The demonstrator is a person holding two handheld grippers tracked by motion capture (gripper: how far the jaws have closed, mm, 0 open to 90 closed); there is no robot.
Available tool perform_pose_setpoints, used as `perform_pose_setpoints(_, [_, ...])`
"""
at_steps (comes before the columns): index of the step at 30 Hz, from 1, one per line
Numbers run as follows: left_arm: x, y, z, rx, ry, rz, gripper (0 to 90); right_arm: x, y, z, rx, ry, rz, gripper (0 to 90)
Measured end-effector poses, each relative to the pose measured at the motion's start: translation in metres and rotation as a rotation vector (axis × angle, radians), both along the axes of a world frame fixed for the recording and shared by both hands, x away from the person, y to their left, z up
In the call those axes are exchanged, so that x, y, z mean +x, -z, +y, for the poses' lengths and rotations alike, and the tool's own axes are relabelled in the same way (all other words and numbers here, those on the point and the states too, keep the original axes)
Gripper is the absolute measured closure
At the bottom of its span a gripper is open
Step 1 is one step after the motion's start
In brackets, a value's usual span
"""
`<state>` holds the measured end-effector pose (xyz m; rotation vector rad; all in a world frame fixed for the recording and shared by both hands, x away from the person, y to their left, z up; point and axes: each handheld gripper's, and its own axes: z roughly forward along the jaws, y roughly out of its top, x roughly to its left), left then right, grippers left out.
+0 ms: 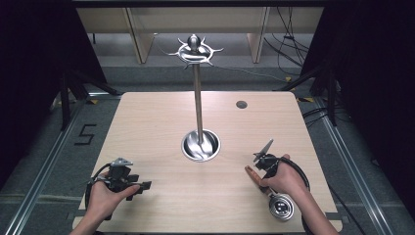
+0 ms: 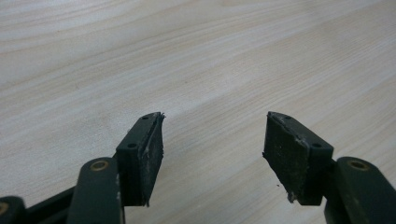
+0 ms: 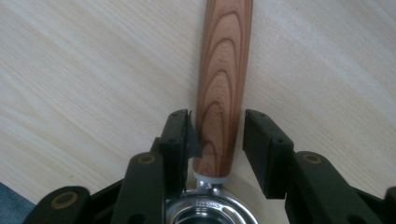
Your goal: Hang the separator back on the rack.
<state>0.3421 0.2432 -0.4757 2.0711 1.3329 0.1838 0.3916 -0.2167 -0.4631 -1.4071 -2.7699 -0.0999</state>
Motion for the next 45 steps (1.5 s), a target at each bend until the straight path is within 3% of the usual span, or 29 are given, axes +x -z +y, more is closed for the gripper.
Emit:
perform_pose_setpoints(10, [-0.001, 0.000, -0.001, 0.004, 0.002, 0.000, 37.0, -0.001, 0.003, -0.001, -0.005, 0.008, 0.027, 66.0])
perform_pose_setpoints(31, [-0.001, 0.000, -0.002, 0.006, 0.014, 0.007, 37.0, 0.001, 0.011, 0.000, -0.016, -0.023, 0.032, 67.2])
perform_pose_setpoints(34, [-0.001, 0.000, -0.002, 0.005, 0.014, 0.008, 37.0, 0.001, 0.011, 0.000, -0.012, -0.022, 0.031, 67.7])
perform_pose_setpoints(36, [-0.001, 0.000, -0.001, 0.004, 0.015, 0.005, 37.1, 0.000, 0.010, -0.001, -0.012, 0.007, 0.036, 68.7])
perform_pose_setpoints(45, [-0.001, 0.000, -0.001, 0.004, 0.009, 0.009, 37.1, -0.007, 0.006, -0.012, 0.033, 0.025, -0.012, 69.3])
